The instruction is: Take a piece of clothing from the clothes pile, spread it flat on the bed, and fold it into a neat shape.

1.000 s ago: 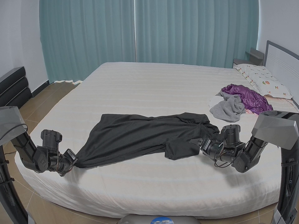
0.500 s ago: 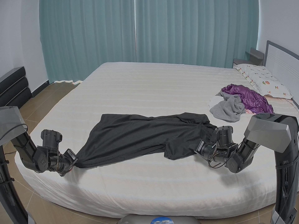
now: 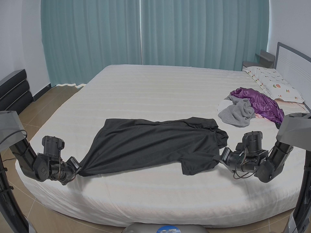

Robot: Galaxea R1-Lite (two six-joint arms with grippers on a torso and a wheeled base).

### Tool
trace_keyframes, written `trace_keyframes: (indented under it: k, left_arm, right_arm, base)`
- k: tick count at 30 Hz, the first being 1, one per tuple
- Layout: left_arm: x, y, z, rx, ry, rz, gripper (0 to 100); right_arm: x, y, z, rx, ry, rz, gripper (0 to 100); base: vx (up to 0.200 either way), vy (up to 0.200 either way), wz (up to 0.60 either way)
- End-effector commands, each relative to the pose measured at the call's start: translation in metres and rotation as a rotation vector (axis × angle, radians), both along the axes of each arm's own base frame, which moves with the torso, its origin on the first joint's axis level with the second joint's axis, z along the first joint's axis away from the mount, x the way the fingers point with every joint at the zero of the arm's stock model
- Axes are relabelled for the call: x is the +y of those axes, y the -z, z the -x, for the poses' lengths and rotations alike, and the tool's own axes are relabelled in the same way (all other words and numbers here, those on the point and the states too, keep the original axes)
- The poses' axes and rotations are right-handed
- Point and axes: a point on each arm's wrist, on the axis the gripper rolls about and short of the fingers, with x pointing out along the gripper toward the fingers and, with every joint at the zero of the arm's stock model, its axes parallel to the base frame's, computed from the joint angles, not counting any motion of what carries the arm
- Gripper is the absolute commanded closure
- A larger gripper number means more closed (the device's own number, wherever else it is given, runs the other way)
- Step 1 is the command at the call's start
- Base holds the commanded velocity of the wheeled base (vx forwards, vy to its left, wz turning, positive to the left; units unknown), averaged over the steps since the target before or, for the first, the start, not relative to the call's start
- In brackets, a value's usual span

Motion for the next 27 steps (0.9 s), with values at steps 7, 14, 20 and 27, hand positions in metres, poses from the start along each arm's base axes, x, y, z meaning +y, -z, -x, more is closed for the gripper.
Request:
trace_keyframes:
  k: [7,14,20,27]
  left_arm:
    - [-0.008,-0.009,0.019,-0.001,0.086,-0.058,100]
    - [-0.012,-0.008,0.027,0.017,0.129,-0.096,100]
    - [-0.015,-0.007,0.041,0.078,0.198,-0.137,100]
    - [-0.016,-0.007,0.044,0.103,0.217,-0.145,100]
  right_arm:
    - [-0.044,-0.037,0.081,0.016,0.014,-0.027,100]
    - [-0.055,-0.028,0.132,0.078,-0.071,0.075,100]
    - [-0.058,-0.025,0.151,0.100,-0.118,0.133,100]
    - [-0.055,-0.017,0.157,0.178,-0.163,0.163,100]
  base:
    - [0.000,0.000,0.00]
    - [0.000,0.000,0.00]
    - [0.000,0.000,0.00]
    - [0.000,0.000,0.00]
